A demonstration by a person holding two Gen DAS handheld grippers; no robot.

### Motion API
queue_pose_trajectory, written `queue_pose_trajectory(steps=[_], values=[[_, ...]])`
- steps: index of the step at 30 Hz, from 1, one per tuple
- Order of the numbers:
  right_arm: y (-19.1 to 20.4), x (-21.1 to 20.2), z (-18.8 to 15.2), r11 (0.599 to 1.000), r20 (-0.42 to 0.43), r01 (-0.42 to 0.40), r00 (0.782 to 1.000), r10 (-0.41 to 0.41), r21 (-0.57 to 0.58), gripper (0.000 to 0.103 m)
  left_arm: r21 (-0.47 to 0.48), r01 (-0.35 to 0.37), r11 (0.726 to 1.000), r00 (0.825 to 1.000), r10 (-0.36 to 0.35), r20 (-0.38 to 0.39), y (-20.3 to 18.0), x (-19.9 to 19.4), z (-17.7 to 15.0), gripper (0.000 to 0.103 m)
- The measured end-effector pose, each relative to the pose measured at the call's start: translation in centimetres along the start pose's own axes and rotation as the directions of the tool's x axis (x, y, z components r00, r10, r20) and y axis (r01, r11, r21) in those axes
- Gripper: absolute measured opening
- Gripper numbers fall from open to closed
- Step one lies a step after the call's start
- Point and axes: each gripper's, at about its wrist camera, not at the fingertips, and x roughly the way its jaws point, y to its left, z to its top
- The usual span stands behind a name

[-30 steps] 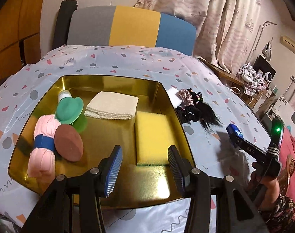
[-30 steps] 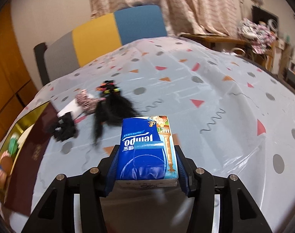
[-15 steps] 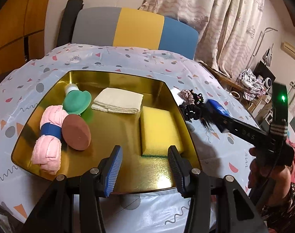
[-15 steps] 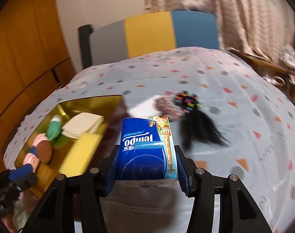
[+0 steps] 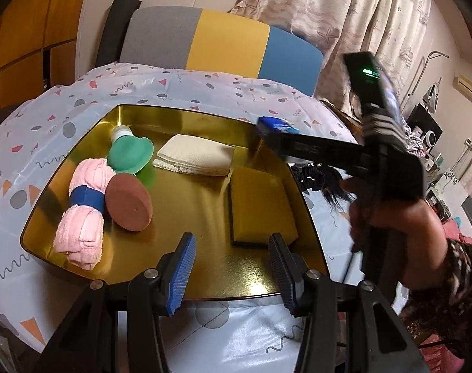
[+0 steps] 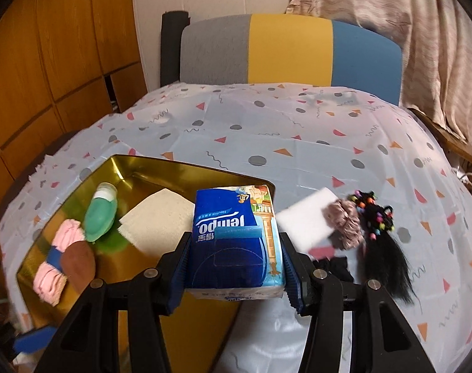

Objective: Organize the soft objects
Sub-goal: 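Lower the tissue pack into the tray beside the sponge and open the right tool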

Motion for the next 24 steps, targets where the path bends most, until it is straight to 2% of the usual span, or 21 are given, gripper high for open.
queue_pose_trajectory(steps=[11, 14, 20, 24], values=[[0.6, 4.1, 2.3, 0.998, -0.056, 0.058, 0.997, -0.06, -0.035, 0.054, -0.029, 0.001, 1.0, 1.0, -0.001, -0.005, 0.6, 0.1, 0.2, 0.049], [0.9, 4.9, 2.4, 0.996, -0.065, 0.079, 0.994, -0.083, -0.05, 0.059, -0.031, -0.001, 1.0, 1.0, 0.001, -0.008, 0.6, 0.1, 0.1, 0.049], [1.1, 4.7, 2.2, 0.996, -0.051, 0.073, 0.996, -0.075, -0.046, 0.062, -0.028, 0.002, 1.0, 1.0, -0.002, -0.013, 0.5, 0.2, 0.1, 0.049], [0.8, 3.1, 2.3, 0.997, -0.007, 0.07, 0.998, -0.07, -0.04, 0.064, -0.03, 0.002, 1.0, 1.0, -0.003, -0.012, 0.4, 0.2, 0.0, 0.049]])
